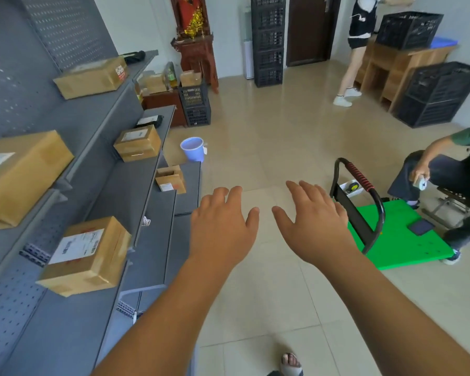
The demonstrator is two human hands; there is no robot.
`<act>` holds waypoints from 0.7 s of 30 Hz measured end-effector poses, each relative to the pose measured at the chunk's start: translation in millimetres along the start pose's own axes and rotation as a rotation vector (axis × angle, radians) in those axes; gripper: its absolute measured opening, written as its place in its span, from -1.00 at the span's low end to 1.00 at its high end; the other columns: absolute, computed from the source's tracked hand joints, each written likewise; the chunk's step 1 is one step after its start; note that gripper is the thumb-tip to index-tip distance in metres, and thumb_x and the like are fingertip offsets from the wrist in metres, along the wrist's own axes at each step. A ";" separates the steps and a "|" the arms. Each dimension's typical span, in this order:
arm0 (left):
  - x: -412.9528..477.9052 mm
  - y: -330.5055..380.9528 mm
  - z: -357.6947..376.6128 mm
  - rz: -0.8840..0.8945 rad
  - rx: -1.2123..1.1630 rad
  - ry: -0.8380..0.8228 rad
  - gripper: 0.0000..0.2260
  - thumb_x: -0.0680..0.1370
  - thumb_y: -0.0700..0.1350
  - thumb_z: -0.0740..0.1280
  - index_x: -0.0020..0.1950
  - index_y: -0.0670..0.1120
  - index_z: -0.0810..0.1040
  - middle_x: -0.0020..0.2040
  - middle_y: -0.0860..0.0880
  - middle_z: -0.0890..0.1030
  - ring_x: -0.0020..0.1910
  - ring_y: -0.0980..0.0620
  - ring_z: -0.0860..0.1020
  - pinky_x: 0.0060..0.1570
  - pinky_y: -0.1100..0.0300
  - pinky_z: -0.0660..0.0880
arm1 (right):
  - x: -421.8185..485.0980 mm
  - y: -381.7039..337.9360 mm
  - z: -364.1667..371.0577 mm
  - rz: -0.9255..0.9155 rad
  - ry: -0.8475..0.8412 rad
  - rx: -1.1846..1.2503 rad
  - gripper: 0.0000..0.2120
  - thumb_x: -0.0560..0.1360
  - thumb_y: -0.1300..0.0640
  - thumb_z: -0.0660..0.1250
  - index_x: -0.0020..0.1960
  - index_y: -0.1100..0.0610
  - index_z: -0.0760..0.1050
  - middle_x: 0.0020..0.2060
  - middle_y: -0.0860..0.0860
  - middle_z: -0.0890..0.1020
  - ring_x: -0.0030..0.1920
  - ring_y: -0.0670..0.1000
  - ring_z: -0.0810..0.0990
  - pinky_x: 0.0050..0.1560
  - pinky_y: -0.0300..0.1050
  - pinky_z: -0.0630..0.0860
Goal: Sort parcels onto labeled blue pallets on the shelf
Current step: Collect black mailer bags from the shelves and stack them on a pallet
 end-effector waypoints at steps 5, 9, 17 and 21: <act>102.3 0.0 9.8 -0.068 0.002 0.041 -0.51 0.64 0.24 0.14 0.52 0.06 0.35 0.44 0.01 0.44 0.39 -0.08 0.39 0.25 -0.05 0.36 | 118.7 -4.2 -5.7 -0.069 0.000 0.018 -0.38 0.61 -0.27 0.10 0.60 -0.08 0.16 0.60 -0.04 0.25 0.62 0.07 0.10 0.54 0.26 0.11; 168.1 -19.3 22.6 -0.122 0.006 0.045 -0.52 0.64 0.23 0.16 0.50 0.06 0.36 0.44 0.00 0.44 0.37 -0.09 0.40 0.24 -0.06 0.37 | 194.7 -21.6 10.9 -0.123 -0.044 0.017 -0.38 0.61 -0.26 0.09 0.61 -0.08 0.15 0.61 -0.04 0.23 0.62 0.06 0.10 0.55 0.23 0.10; 324.1 -92.0 49.8 -0.180 -0.009 0.080 -0.53 0.63 0.24 0.16 0.47 0.06 0.39 0.40 -0.01 0.46 0.36 -0.10 0.42 0.28 -0.08 0.37 | 356.5 -70.0 58.9 -0.176 -0.049 0.012 -0.39 0.62 -0.27 0.08 0.61 -0.08 0.14 0.61 -0.05 0.22 0.62 0.05 0.09 0.57 0.20 0.07; 413.9 -131.0 59.7 -0.163 -0.025 0.068 -0.52 0.63 0.24 0.16 0.50 0.06 0.37 0.44 -0.01 0.45 0.37 -0.11 0.42 0.27 -0.08 0.39 | 442.5 -102.4 78.1 -0.170 -0.046 -0.011 -0.39 0.62 -0.26 0.08 0.61 -0.08 0.13 0.61 -0.05 0.22 0.63 0.05 0.09 0.58 0.19 0.05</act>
Point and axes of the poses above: each hand's wrist, its own x-axis towards the middle knuckle, its own z-axis out of the palm, y = z × x, the point moved 9 cm from there along x, towards the middle knuckle
